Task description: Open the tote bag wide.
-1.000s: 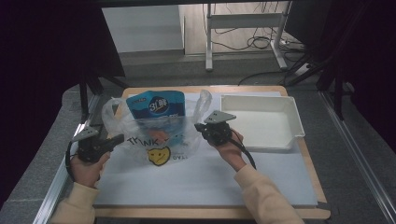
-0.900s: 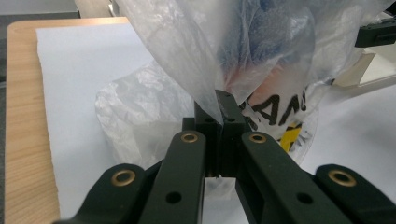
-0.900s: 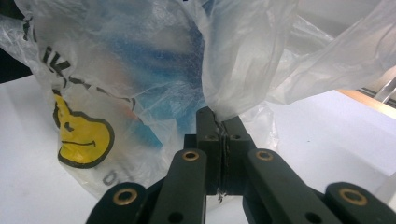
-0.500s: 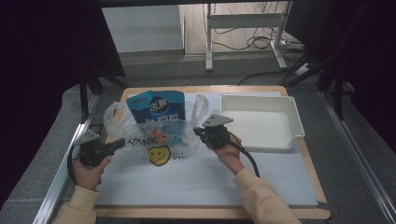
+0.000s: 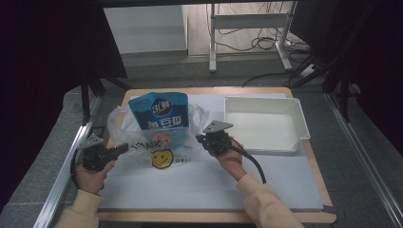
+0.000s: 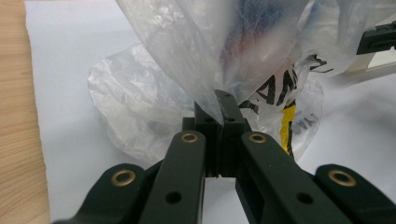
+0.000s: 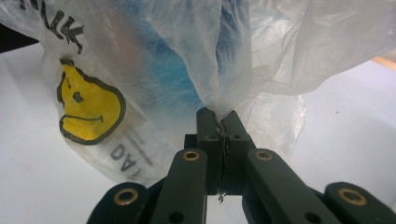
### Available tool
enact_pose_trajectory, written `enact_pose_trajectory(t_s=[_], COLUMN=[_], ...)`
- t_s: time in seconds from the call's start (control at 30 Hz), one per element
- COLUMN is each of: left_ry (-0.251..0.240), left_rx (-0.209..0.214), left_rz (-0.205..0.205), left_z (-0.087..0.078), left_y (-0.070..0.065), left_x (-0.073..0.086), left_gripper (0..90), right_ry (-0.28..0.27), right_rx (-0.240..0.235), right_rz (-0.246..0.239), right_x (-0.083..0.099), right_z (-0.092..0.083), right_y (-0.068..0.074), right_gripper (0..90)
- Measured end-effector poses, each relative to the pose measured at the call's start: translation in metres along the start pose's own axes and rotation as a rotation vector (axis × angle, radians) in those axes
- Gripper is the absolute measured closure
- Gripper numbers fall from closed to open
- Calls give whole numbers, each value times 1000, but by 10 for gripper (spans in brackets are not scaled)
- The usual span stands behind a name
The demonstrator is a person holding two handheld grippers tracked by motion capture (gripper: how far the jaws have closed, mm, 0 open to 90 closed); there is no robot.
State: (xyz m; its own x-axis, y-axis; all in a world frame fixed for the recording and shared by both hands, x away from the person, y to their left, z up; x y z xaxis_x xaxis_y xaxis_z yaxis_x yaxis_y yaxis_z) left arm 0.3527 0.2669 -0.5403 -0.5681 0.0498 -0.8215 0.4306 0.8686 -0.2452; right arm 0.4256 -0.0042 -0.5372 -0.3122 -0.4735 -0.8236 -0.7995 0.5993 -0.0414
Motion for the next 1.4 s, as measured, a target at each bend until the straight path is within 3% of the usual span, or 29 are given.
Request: enact_pose_trajectory(t_s=[0.4, 0.97, 1.4], left_ry=[31, 98, 157], left_rx=[-7, -20, -30], left_rz=[-9, -14, -29], left_z=[7, 21, 29], left_y=[3, 7, 10], left_x=[12, 34, 52], left_gripper=[900, 900, 900], right_ry=[43, 130, 176], right_rx=[6, -8, -14], right_rz=[38, 54, 70], right_x=[22, 50, 65], right_z=[8, 23, 21], right_y=[-3, 3, 2], right_gripper=[879, 879, 880])
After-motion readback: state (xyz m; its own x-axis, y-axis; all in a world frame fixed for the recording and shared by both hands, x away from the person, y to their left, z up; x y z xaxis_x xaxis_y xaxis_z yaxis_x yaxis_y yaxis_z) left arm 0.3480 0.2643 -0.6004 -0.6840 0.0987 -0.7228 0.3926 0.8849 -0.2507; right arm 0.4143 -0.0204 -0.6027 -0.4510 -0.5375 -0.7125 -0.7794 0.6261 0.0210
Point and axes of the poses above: each handheld gripper's, and its own axes: z roughly forward along the jaws, x roughly out of its underside, y roughly to its left, the point moved 10 cm from there along z, roughly forward along the jaws, and after that the axes turned 1 degree about y, right-handed, at the moved point
